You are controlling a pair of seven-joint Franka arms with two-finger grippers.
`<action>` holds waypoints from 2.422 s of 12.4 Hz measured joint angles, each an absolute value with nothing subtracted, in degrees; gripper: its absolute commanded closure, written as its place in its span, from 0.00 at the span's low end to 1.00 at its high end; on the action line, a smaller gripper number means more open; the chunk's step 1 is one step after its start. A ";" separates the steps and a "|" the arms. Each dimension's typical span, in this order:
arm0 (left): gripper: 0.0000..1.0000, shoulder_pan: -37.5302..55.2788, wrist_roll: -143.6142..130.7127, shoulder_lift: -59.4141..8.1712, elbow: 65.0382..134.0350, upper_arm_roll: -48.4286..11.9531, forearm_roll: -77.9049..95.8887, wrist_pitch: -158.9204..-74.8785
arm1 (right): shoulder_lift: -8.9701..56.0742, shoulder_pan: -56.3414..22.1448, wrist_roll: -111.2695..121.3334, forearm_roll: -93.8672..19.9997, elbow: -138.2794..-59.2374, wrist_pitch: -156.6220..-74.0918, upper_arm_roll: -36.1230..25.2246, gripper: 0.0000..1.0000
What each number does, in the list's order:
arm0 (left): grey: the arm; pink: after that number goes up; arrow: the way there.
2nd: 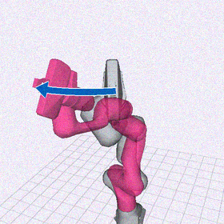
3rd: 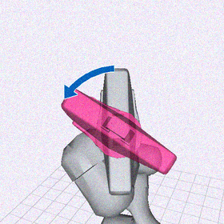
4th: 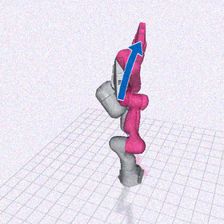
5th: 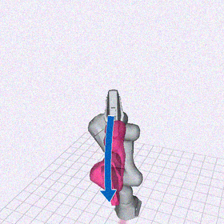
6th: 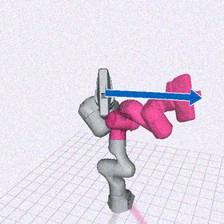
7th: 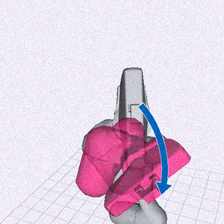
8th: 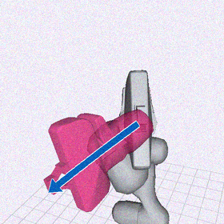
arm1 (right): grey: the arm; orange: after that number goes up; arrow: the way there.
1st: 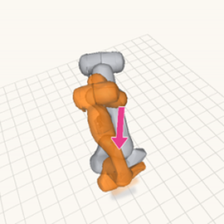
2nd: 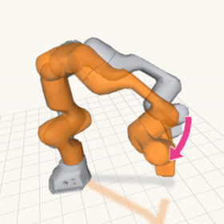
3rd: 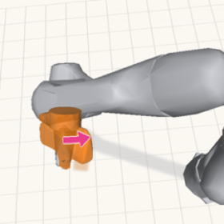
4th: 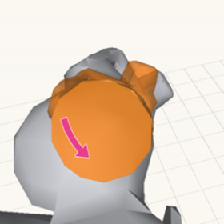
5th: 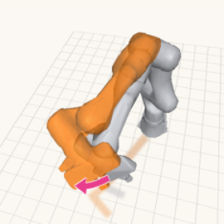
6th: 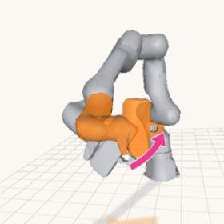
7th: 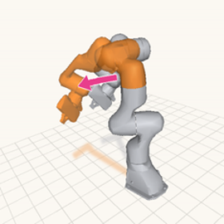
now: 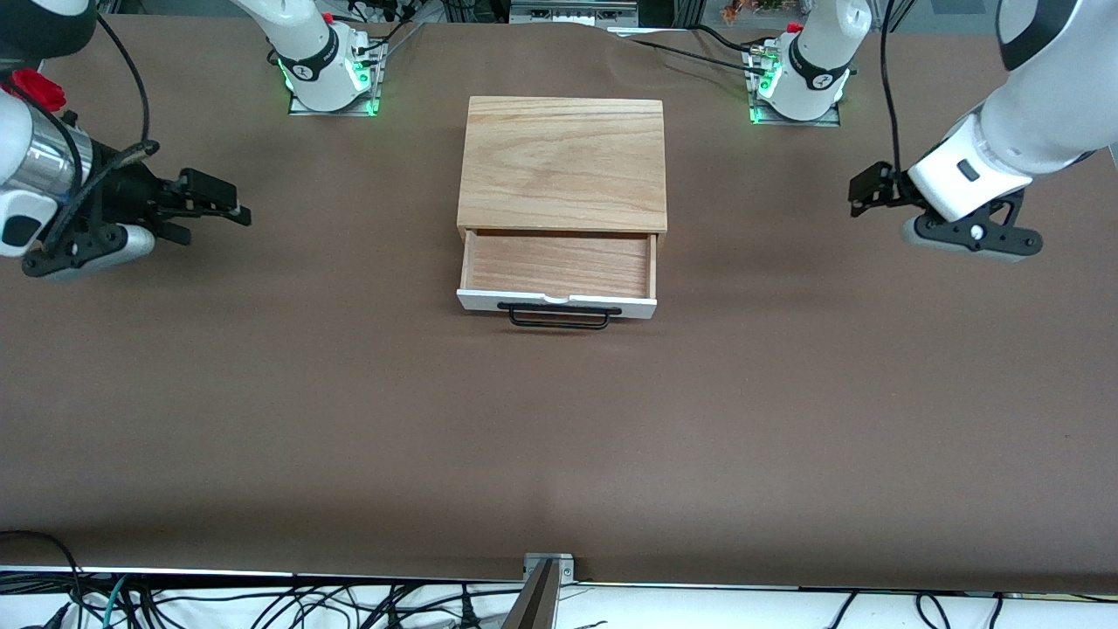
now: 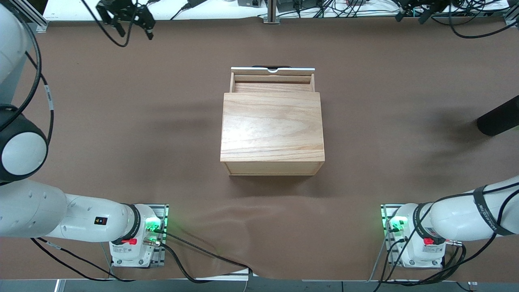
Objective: Close drawer with both arms simultaneously
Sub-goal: 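Move the left gripper and the right gripper to the drawer front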
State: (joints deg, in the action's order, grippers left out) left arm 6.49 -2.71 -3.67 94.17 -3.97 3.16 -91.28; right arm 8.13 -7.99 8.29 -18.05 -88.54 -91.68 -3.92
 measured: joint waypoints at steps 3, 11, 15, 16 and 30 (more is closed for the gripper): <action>0.00 8.52 -8.80 -7.22 94.05 -5.28 5.91 -96.23 | 10.98 -11.96 8.82 -18.41 -88.52 -96.22 -3.71 0.00; 0.00 18.30 -15.21 -21.27 93.77 -5.75 17.32 -114.99 | 20.66 -13.32 14.79 -23.99 -84.85 -101.03 -2.63 0.00; 0.00 19.88 -15.56 -25.01 93.41 -5.75 18.49 -126.17 | 29.08 -14.02 14.72 -27.28 -80.36 -102.11 0.58 0.00; 0.00 20.15 -15.56 -26.01 93.39 -5.76 19.52 -128.91 | 30.32 -14.91 14.66 -27.36 -80.12 -102.96 0.78 0.00; 0.00 23.44 -15.58 -32.30 93.35 -5.89 20.46 -132.53 | 38.97 -21.87 10.77 -34.45 -80.49 -114.04 2.48 0.00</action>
